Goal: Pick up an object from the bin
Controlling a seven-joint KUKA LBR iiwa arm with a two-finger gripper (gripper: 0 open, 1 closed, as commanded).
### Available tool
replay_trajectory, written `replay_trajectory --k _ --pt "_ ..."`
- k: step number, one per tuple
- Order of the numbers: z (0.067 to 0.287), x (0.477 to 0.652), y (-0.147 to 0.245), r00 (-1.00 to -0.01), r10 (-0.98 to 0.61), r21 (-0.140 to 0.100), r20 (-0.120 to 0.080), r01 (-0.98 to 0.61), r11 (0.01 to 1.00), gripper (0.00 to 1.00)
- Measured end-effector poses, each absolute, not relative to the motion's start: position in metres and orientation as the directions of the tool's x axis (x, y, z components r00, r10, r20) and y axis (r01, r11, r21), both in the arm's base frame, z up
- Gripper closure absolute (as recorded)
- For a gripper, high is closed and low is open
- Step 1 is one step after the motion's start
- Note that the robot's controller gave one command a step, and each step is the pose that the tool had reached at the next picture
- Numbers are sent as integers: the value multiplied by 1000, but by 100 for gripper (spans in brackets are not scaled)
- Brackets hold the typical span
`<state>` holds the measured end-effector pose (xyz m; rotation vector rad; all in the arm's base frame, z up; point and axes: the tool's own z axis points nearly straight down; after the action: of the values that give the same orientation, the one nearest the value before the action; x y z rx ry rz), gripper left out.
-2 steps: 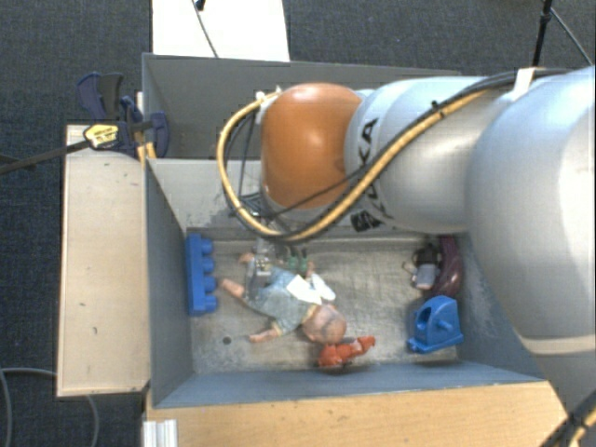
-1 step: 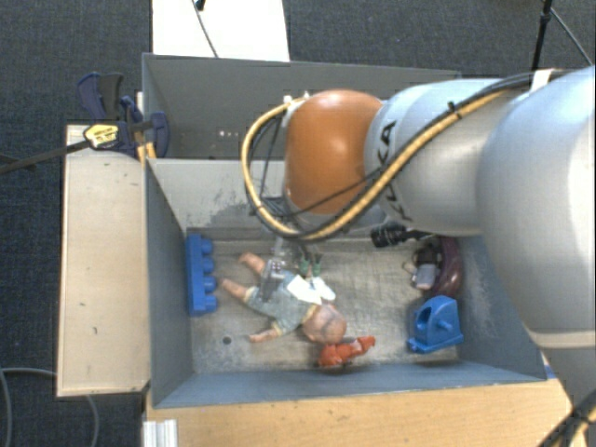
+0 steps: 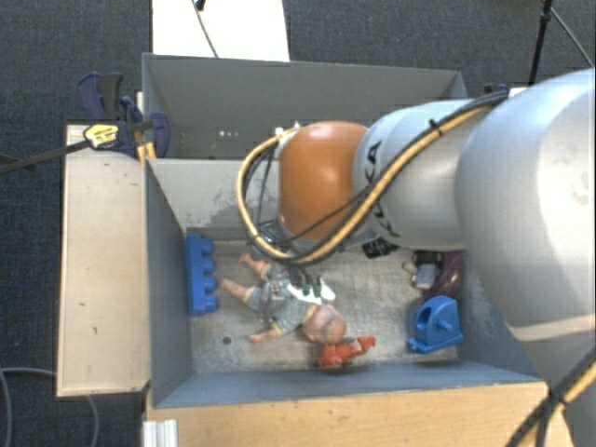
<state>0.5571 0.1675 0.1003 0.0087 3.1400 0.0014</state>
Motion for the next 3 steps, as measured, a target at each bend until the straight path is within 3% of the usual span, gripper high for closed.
replay_trajectory --k 1,2,3 --pt "82 549 168 -982 188 13 -22 187 982 0" --pt "81 564 143 -989 143 23 -31 143 989 100" --pt "81 564 143 -989 144 23 -31 144 989 100"
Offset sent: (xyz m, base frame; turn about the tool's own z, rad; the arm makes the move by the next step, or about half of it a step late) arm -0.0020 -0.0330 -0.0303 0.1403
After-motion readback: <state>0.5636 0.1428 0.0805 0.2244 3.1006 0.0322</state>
